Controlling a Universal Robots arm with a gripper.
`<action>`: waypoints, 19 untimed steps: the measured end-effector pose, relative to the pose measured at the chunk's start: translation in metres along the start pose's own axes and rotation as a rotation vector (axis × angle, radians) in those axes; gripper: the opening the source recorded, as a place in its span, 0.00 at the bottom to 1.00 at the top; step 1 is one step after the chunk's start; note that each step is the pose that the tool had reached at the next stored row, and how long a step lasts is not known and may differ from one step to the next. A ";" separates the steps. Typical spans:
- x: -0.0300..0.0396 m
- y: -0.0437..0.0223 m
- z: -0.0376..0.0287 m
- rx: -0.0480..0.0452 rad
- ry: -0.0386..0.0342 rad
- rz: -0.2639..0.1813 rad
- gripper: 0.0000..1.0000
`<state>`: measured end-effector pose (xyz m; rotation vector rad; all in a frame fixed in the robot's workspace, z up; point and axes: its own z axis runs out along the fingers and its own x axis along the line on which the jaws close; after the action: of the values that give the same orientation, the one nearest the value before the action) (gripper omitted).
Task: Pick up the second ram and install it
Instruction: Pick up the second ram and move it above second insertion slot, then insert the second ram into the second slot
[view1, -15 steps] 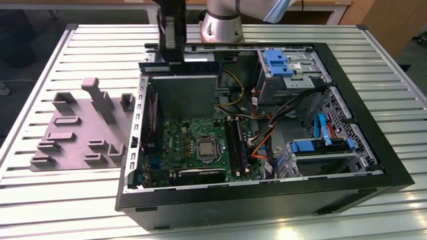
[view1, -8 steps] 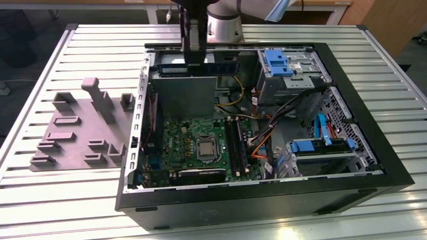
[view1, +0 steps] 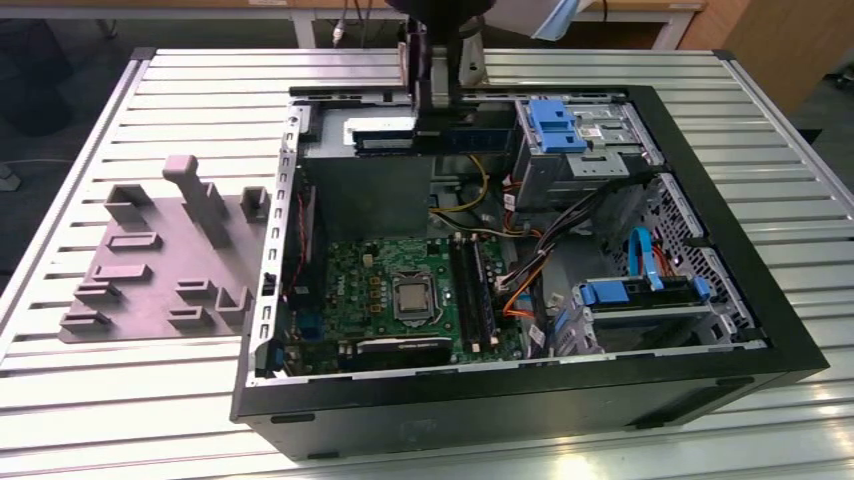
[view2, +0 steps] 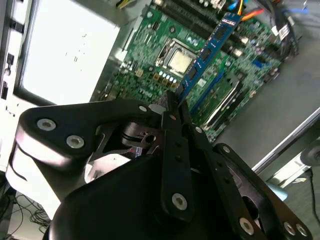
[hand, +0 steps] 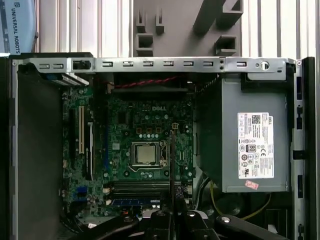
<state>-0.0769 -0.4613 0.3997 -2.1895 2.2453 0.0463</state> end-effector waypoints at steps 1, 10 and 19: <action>-0.0001 -0.0036 0.0005 0.0000 0.0000 0.000 0.14; -0.0006 -0.0327 0.0051 -0.0001 0.0000 0.000 0.14; -0.0007 -0.0339 0.0051 -0.0001 0.0000 0.000 0.14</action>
<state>-0.0431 -0.4612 0.3940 -2.1891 2.2458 0.0464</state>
